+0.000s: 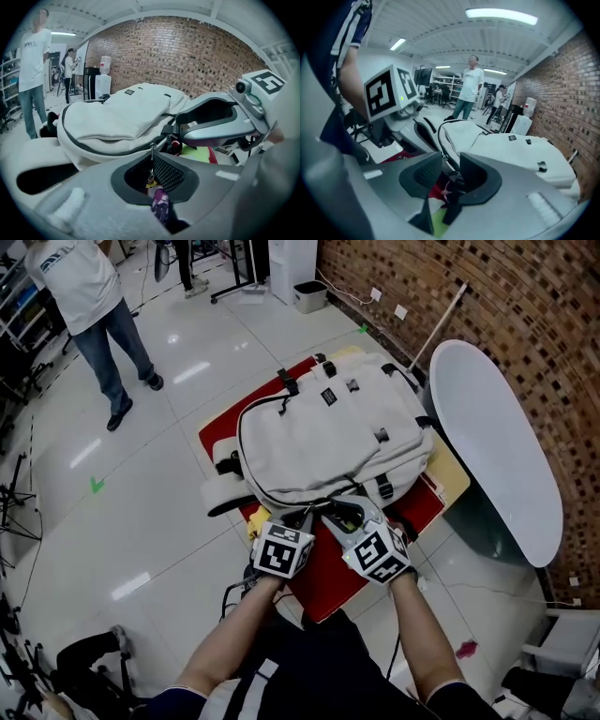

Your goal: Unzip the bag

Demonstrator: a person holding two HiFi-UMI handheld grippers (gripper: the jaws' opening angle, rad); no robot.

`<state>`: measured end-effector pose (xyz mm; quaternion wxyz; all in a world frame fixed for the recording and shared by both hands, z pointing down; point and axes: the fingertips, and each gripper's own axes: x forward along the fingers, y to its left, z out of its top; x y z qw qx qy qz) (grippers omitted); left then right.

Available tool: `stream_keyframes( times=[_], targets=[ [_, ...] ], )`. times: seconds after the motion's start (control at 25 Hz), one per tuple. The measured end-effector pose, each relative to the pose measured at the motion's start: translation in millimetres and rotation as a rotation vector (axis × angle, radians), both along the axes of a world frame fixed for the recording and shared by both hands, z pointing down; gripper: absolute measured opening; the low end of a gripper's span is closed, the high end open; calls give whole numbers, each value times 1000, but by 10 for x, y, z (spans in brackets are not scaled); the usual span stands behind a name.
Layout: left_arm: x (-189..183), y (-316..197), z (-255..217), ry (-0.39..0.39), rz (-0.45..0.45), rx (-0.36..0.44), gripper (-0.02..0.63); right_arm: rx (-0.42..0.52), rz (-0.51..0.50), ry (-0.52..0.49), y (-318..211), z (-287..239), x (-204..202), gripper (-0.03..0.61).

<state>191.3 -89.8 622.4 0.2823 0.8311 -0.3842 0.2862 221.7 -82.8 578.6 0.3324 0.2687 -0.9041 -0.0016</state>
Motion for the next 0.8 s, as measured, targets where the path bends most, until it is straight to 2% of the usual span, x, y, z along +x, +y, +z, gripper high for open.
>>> stream_keyframes(
  times=[0.08,0.2,0.32,0.36,0.52,0.8],
  targets=[
    [-17,11,-18,7,27,-3,20,15,-98,112,-17,149,-103,126],
    [-55,-7,-68,6,75,6,18,75,-216,283,-54,351,-215,160],
    [-129,-5,-94,-7,114,5,18,98,-236,368,-105,491,-276,137],
    [-173,-12,-84,-10,118,1,18,96,-226,375,-125,514,-270,95],
    [-351,-58,-98,-13,143,4,18,52,-175,362,-152,521,-249,50],
    [-602,-137,-160,-20,196,20,20,-5,-95,356,-197,507,-218,31]
  ],
)
